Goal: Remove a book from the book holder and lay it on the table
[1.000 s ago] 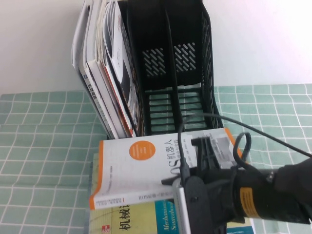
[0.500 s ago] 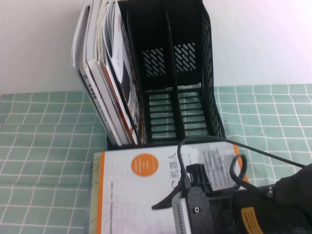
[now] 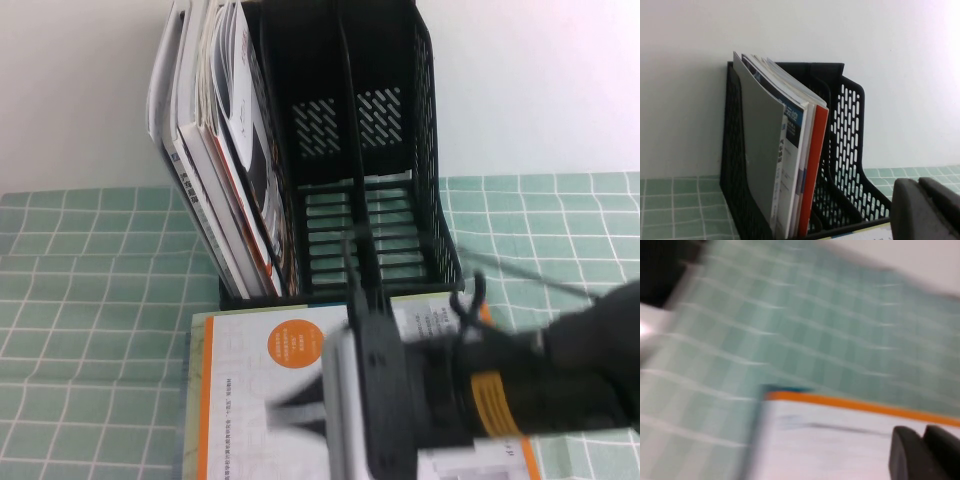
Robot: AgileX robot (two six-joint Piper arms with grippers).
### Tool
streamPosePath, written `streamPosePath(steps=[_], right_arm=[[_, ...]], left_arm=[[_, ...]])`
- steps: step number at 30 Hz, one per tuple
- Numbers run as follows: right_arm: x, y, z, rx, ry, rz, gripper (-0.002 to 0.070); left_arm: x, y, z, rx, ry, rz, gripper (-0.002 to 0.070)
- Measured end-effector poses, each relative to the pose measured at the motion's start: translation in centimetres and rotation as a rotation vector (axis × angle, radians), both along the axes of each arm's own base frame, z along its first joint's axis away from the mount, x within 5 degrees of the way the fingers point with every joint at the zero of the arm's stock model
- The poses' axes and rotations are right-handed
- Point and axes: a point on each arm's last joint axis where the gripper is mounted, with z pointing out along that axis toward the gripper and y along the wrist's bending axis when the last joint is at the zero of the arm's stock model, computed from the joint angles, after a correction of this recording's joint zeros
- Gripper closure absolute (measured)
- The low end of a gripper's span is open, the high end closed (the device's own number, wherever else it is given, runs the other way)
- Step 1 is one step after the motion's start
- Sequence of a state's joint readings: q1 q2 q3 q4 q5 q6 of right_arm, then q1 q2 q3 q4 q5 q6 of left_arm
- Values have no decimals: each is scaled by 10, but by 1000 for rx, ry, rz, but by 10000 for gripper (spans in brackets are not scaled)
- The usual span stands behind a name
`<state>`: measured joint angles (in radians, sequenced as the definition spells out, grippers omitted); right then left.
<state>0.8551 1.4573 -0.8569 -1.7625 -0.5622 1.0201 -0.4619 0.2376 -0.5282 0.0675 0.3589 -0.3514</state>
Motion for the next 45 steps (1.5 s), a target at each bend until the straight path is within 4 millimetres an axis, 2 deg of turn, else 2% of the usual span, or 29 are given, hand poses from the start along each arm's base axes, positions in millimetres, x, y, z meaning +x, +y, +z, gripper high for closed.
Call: streamPosePath(steps=[3,6,9,11,14,17,20,23,26,29,33,38,42,45], right_arm=[[22,5,26,18,-214,-97,656],[44,5,54,0,-472,-204,672],[67,-5,83,-62,-704,-406,675],[81,-18,100,-149,-829,-585,676],[92,-45,119,-369,-864,-840,676],[91,-73,126,-610,-685,-1000,677],[77,-98,127,-703,-415,-1077,677],[49,-116,132,-650,-200,-1072,677],[15,-135,137,-531,-84,-1027,677],[-15,-152,128,-414,-17,-968,678],[-50,-173,107,-207,-9,-896,678],[-82,-198,66,23,-18,-873,678],[-99,-211,33,125,-15,-864,678],[-106,-218,18,168,7,-876,678]], left_arm=[[-1,-2,-1,-34,33,-17,677],[-1,-2,-3,-43,55,-24,677],[-1,-2,-4,-47,70,-28,678],[-1,-3,-4,-49,76,-28,677],[-2,-3,-5,-49,83,-29,677],[-2,-3,-6,-47,92,-29,678],[-2,-3,-6,-45,96,-29,677],[-2,-3,-7,-40,105,-29,677],[-1,-2,-8,-16,104,-22,677],[-1,0,-8,23,91,-6,678],[0,2,-8,126,42,15,678],[2,3,-11,311,-28,21,678],[3,3,-16,364,-15,18,678],[2,4,-18,382,1,17,677]])
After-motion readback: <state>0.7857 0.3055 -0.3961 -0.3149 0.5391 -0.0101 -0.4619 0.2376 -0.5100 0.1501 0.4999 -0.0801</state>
